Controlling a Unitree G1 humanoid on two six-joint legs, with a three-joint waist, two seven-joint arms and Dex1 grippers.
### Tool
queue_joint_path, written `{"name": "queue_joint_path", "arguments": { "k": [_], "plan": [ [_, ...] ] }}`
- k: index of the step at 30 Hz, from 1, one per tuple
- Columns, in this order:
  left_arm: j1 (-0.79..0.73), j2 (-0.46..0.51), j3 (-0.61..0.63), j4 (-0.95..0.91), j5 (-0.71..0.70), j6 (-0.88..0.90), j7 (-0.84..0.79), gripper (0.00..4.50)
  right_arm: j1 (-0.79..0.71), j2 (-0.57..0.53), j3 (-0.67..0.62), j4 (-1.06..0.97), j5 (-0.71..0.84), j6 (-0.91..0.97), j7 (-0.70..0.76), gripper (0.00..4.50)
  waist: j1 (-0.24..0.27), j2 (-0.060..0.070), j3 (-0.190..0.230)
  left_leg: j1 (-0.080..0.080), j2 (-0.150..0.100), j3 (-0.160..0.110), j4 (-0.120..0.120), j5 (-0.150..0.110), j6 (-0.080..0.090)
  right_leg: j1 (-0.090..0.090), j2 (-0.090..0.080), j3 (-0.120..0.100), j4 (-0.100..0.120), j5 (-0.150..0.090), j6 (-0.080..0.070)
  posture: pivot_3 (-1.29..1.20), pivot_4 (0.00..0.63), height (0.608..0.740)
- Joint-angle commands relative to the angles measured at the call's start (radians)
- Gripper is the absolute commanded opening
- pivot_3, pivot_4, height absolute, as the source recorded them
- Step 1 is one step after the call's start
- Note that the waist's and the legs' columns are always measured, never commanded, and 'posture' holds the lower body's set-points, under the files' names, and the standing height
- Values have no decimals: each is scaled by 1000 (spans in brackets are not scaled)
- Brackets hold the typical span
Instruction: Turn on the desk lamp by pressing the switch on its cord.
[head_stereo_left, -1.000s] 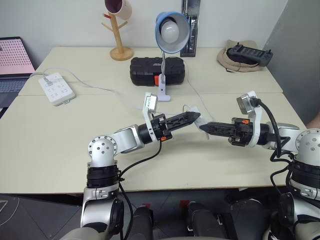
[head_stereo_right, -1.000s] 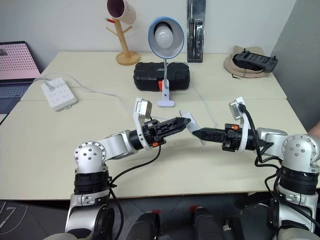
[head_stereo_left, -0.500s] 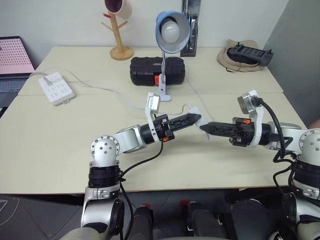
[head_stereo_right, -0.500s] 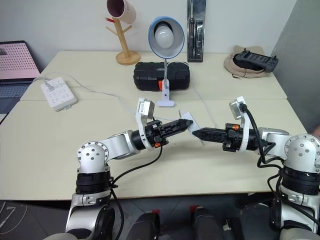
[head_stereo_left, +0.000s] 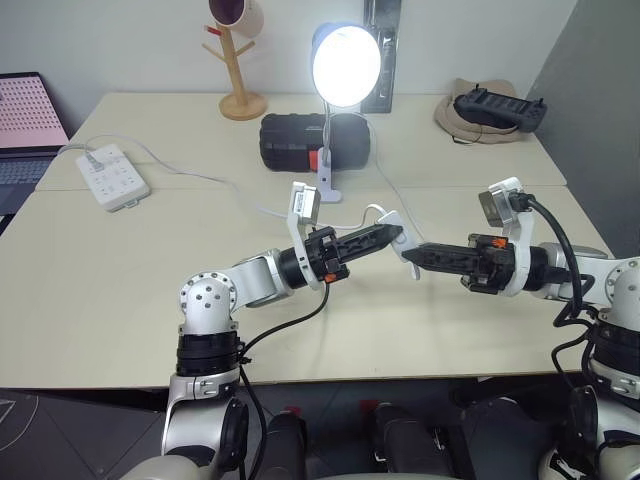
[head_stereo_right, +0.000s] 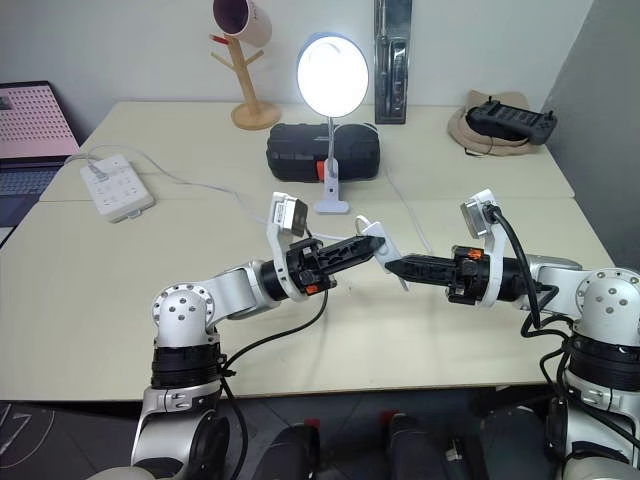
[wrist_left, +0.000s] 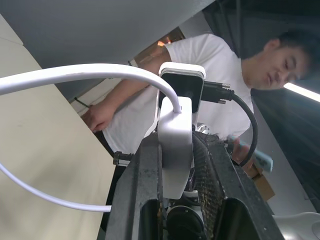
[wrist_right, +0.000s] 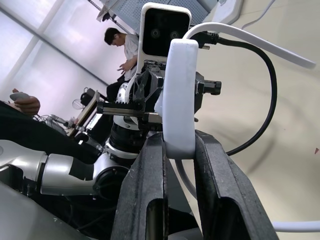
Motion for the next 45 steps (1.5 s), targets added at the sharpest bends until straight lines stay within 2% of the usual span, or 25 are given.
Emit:
{"name": "queue_joint_path", "arguments": {
  "k": [1, 2, 4, 14, 20, 22, 26, 29, 32, 34, 36, 39, 41, 42, 45],
  "plan": [
    [-3, 16, 3, -39, 17, -31, 16, 533, 0, -23, 7, -10, 20, -14, -2, 350, 0, 0, 0, 0, 0, 0, 0, 0, 0, 0, 0, 0, 0, 0, 0, 0, 150, 740],
    [-1, 14, 7, -40, 14, -37, 25, 533, -2, -23, 10, -9, 20, -17, -3, 350, 0, 0, 0, 0, 0, 0, 0, 0, 0, 0, 0, 0, 0, 0, 0, 0, 150, 740],
    [0, 11, 23, -27, -8, -40, 32, 1231, -9, -25, 17, -2, 16, -23, 0, 350, 0, 0, 0, 0, 0, 0, 0, 0, 0, 0, 0, 0, -1, 0, 0, 0, 150, 740],
    [2, 61, 45, -23, -36, -30, 42, 3026, -51, -49, 65, 46, -13, -67, 38, 350, 1, 0, 0, -2, 0, 0, -5, 0, 0, 0, 0, 0, -8, 1, 1, 0, 150, 740],
    [39, 168, 87, -41, -50, -9, 20, 4219, -80, -67, 110, 89, -64, -107, 87, 350, -2, 0, 0, -2, 1, 2, -8, 0, 0, -1, 0, 1, -10, 1, 1, 0, 150, 740],
    [50, 209, 97, -46, -50, -4, 6, 4479, -98, -74, 132, 115, -94, -131, 110, 350, -1, 0, 0, -1, 1, 1, -9, 0, 0, -2, 0, 1, -10, 1, 1, 0, 150, 740],
    [92, 388, 75, -90, 67, -27, -138, 4479, -159, -96, 232, 190, -263, -269, 176, 350, -4, 0, 0, -1, 1, 2, -10, 0, 0, -3, 0, 1, -10, 1, 1, 0, 150, 740],
    [111, 573, -11, -140, 273, -175, -345, 4479, -212, -138, 446, 258, -561, -544, 257, 350, -8, 0, 0, -1, 1, 3, -11, 0, 0, -4, 0, 1, -10, 1, 1, 0, 150, 740],
    [111, 672, -100, -152, 441, -322, -482, 4479, -250, -146, 573, 344, -750, -744, 328, 350, -4, 0, 0, -1, 1, 3, -12, 0, 0, -4, 0, 1, -11, 0, 0, 0, 150, 740],
    [99, 747, -182, -143, 628, -506, -568, 4479, -295, -137, 708, 433, -928, -919, 381, 350, -3, 0, 0, -2, 1, 4, -13, 0, 0, -4, 0, 1, -12, 0, 0, 0, 150, 740],
    [63, 752, -209, -108, 720, -603, -584, 4479, -324, -120, 794, 500, -1044, -1039, 428, 350, -1, 1, 0, -5, 1, 4, -13, 0, -1, -8, -1, 1, -13, 0, 0, 0, 150, 740],
    [35, 735, -219, -77, 771, -650, -606, 4479, -341, -94, 832, 565, -1126, -1141, 480, 350, 2, 1, 0, -12, 1, 3, -11, 0, -1, -14, -1, 0, -11, 1, 0, 0, 150, 740],
    [31, 732, -225, -67, 800, -669, -619, 4500, -342, -78, 831, 591, -1157, -1174, 498, 1065, 2, 1, 0, -15, 1, 3, -11, 0, -1, -16, -1, 0, -11, 1, 0, 0, 150, 740],
    [30, 731, -226, -63, 809, -673, -625, 4500, -340, -73, 828, 600, -1166, -1186, 510, 1154, 2, 1, 0, -15, 1, 3, -11, 0, -1, -16, -1, 0, -11, 2, -2, 0, 150, 740],
    [26, 725, -224, -51, 830, -671, -637, 4500, -336, -65, 802, 617, -1180, -1197, 539, 2008, 1, 1, 0, -15, 0, 4, -11, 0, -1, -16, -2, 0, -10, 3, -4, 0, 150, 740]
  ]
}}
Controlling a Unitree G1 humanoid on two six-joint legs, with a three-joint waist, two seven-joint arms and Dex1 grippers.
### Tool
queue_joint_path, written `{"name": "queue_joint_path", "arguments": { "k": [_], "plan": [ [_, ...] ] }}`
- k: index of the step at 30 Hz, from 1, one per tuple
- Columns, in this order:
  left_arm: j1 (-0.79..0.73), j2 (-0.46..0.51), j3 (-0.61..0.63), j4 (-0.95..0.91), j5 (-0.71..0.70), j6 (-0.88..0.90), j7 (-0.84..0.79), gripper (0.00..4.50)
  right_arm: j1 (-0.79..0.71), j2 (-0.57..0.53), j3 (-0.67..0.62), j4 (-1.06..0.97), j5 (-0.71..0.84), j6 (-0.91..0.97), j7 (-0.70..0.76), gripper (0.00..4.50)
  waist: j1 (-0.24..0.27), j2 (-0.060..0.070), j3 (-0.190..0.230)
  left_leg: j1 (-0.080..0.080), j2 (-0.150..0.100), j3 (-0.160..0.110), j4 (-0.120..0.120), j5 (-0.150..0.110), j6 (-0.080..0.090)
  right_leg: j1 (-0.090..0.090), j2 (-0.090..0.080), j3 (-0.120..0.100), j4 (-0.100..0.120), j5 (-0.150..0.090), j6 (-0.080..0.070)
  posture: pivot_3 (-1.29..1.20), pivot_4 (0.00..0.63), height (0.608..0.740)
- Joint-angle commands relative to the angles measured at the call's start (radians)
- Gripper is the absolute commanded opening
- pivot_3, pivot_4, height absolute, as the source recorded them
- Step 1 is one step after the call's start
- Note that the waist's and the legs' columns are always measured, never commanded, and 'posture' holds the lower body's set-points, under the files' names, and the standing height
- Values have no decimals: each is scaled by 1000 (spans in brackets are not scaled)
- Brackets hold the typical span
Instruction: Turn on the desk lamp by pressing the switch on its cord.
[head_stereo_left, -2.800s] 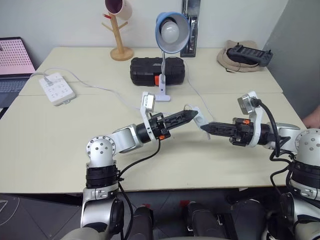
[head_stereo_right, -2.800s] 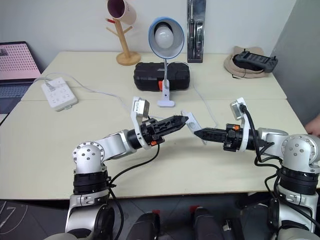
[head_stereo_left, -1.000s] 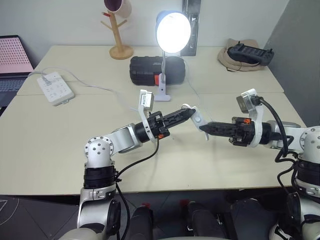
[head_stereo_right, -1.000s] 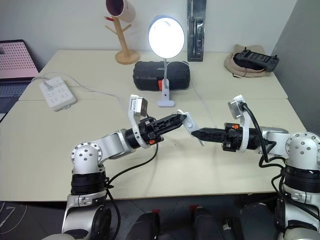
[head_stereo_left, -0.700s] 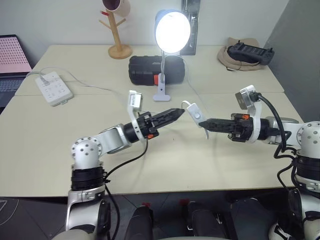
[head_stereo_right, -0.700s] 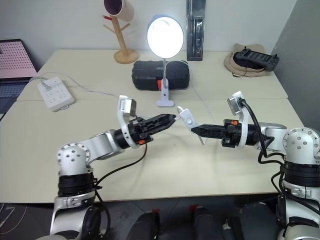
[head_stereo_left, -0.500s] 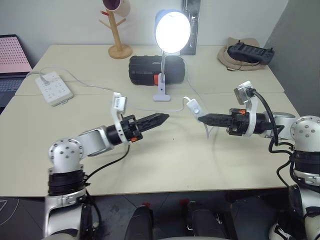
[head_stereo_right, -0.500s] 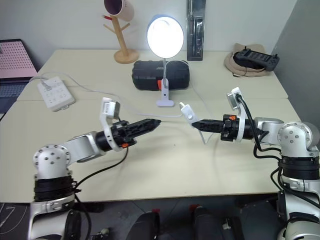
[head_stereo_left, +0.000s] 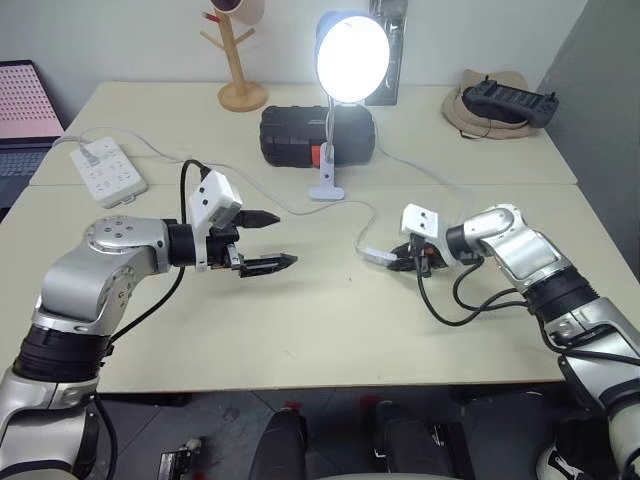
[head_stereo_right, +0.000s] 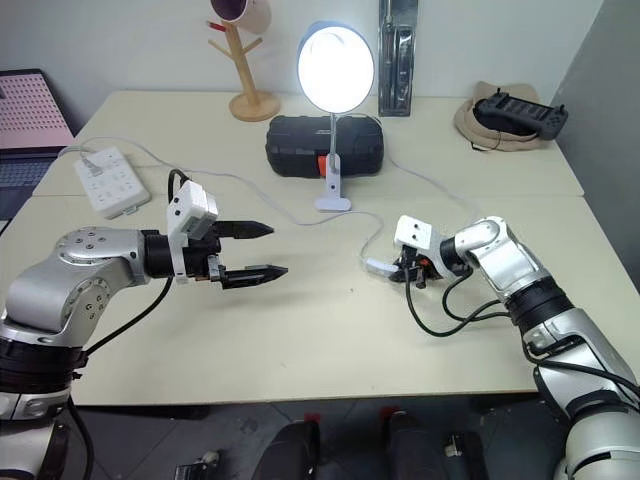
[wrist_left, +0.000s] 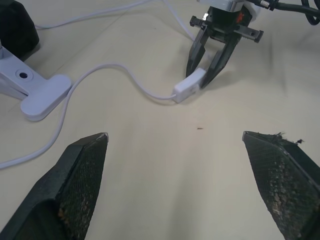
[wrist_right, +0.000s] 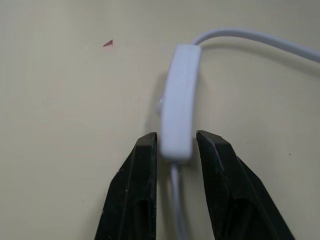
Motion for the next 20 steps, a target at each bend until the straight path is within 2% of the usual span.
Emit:
{"name": "queue_joint_path", "arguments": {
  "k": [1, 3, 5, 10, 14, 18, 20],
  "plan": [
    [-22, -2, 5, 5, 32, -15, -22, 4500, -15, -6, -52, 3, -14, -27, 47, 2192, 0, 0, 0, 0, 0, 0, 0, 0, 0, 0, 0, 0, 0, 0, 0, 0, 150, 740],
    [-29, -3, 7, 21, 41, -17, -37, 4500, -2, -33, -84, -30, 1, -1, 72, 2572, 0, 0, 0, 0, 0, 0, 0, 0, 0, 0, 0, 0, 1, 0, 0, 0, 150, 740],
    [-43, -8, 7, 38, 47, -13, -49, 4500, 23, -75, -116, -91, 18, 31, 102, 3187, 4, 0, 0, 0, 0, -1, 1, 0, 0, 0, 0, -1, 2, 0, 0, 0, 150, 740],
    [-83, -18, -15, 127, 103, -56, -87, 4500, 168, -240, -302, -397, 145, 252, 114, 4437, 7, 0, 0, 0, -1, -2, 2, 0, 0, 1, 0, -2, 2, 0, 0, 0, 150, 740],
    [-108, -26, -20, 202, 134, -88, -124, 4500, 359, -283, -549, -598, 247, 377, -3, 4437, 5, 0, 0, 1, 0, -2, 3, 0, 0, 2, 0, -2, 3, 0, 0, 0, 150, 740],
    [-148, -35, -41, 286, 173, -126, -172, 4500, 547, -284, -715, -744, 296, 454, -86, 4437, 2, 0, 0, 2, 0, -2, 4, 0, 0, 2, 0, -2, 4, -3, 4, 0, 150, 740],
    [-168, -46, -56, 335, 204, -178, -193, 4500, 618, -266, -754, -789, 298, 462, -138, 4437, 3, 0, 0, 2, 0, -3, 5, 0, 1, 3, 1, -2, 4, -3, 5, 0, 150, 740]
  ]
}}
